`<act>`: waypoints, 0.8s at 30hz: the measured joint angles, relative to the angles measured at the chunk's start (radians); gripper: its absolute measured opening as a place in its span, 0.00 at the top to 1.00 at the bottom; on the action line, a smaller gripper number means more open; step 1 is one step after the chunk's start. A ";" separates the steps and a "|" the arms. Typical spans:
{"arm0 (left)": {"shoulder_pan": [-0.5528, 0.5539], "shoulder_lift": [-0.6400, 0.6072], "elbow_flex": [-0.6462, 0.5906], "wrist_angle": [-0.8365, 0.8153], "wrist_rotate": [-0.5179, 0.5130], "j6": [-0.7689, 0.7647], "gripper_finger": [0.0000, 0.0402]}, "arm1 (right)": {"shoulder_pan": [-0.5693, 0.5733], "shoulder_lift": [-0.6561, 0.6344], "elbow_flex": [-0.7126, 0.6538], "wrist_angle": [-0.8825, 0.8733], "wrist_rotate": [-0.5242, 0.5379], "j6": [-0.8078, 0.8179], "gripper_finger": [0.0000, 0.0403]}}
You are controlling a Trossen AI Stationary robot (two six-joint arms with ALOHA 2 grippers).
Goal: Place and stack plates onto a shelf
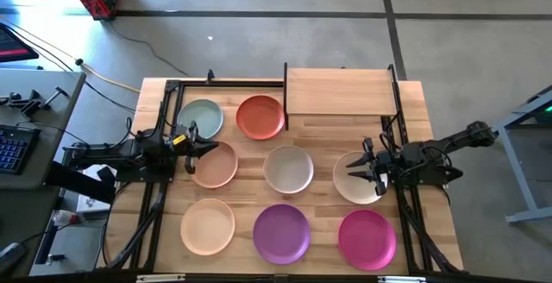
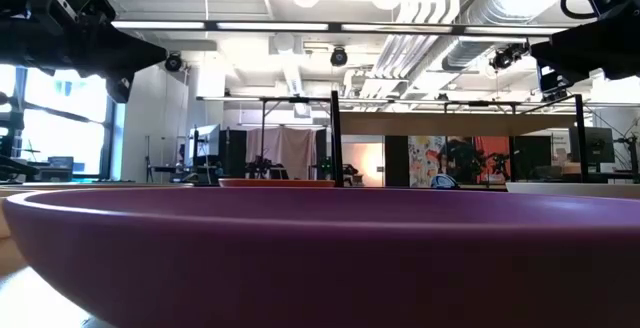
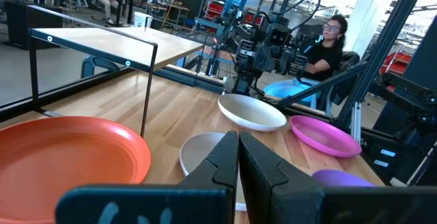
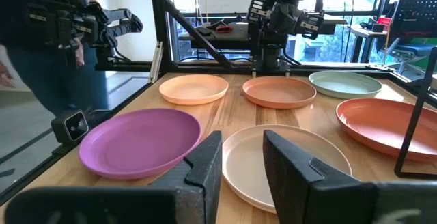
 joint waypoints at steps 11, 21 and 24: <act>0.000 0.000 0.000 0.000 0.000 0.000 0.99 | 0.000 0.000 0.000 0.000 0.000 0.000 0.77; 0.000 0.000 0.000 0.001 -0.017 0.000 0.99 | 0.000 0.000 0.000 0.000 0.000 0.000 0.77; 0.000 0.000 0.000 0.005 -0.036 0.000 0.99 | 0.000 0.000 0.000 0.000 0.000 0.000 0.77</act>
